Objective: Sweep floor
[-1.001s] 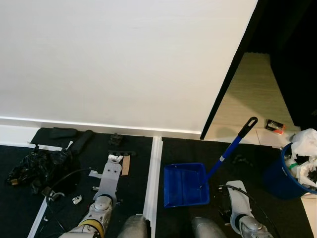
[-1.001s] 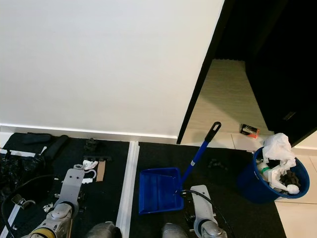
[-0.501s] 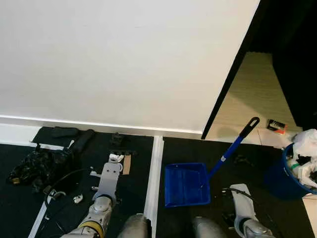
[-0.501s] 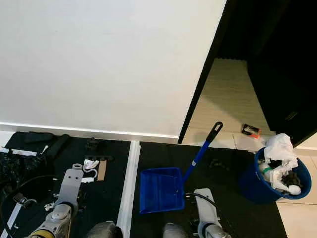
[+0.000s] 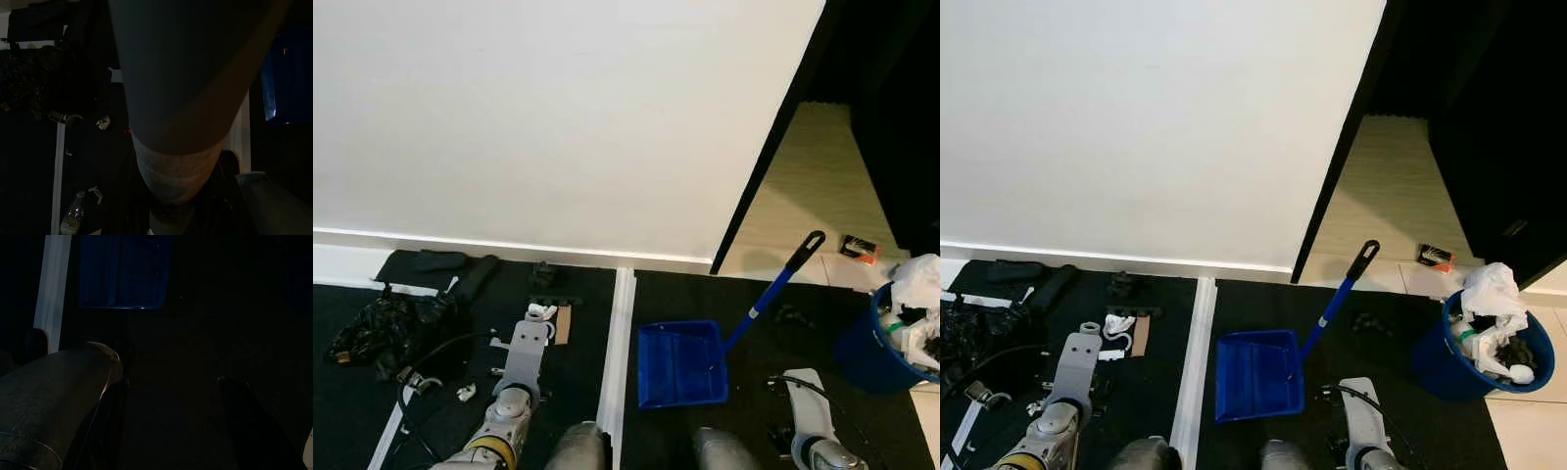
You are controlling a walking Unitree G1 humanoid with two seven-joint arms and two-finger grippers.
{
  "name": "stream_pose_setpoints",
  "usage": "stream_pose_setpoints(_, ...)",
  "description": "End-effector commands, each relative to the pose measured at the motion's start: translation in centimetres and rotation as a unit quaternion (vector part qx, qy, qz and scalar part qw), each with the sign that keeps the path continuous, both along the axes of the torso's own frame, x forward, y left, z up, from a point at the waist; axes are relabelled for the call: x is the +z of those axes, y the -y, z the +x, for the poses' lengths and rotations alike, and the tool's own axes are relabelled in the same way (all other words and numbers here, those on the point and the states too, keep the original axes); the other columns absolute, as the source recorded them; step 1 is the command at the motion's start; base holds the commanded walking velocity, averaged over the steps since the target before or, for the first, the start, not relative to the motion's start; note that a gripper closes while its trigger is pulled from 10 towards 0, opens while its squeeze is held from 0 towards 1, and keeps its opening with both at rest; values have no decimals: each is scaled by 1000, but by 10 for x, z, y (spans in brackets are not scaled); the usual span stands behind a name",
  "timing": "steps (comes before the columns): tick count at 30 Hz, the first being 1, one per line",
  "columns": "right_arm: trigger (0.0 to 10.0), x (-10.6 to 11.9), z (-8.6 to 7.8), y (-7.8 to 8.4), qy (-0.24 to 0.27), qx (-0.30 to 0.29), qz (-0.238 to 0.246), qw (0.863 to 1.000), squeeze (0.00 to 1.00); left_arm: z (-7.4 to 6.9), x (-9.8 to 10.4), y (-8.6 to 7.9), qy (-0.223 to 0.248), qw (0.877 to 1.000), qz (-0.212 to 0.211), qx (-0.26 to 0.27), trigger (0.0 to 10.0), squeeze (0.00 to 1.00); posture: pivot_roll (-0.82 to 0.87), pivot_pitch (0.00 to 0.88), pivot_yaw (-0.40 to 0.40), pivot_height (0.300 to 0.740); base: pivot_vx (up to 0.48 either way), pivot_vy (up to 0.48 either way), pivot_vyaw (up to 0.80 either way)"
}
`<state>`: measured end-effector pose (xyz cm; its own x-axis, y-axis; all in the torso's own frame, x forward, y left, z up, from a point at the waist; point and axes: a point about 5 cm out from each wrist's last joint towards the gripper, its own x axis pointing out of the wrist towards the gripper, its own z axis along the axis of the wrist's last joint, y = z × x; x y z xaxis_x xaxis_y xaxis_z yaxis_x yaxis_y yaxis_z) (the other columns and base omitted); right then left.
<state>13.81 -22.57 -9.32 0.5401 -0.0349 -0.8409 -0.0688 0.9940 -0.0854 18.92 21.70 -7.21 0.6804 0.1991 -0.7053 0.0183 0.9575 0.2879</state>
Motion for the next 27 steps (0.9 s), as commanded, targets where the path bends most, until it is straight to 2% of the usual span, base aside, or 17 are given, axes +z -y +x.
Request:
stream_pose_setpoints(1, 10000, -1, -4, 2, -7, -7, 0, 1000, 0, 3, 4, -8, 13, 1000, 10, -2, 10000, 0, 74, 26, -34, 740, 0, 0, 0)
stream_pose_setpoints(8, 10000, -2, -4, -2, -8, -5, -2, 1000, 0, 0, 1, -3, 2, 1000, 6, -12, 10000, 0, 75, 27, -34, 740, 0, 0, 0)
stream_pose_setpoints(21, 10000, -2, -6, 1, -7, -7, -11, 1000, 0, -12, -5, -7, -21, 1000, 6, -6, 10000, 0, 76, 27, -31, 740, 0, 0, 0)
stream_pose_setpoints(27, 10000, -2, -6, 2, 2, -38, -11, 999, 0, -15, -6, -6, -26, 1000, 6, -6, 10000, 0, 77, 27, -28, 740, 0, 0, 0)
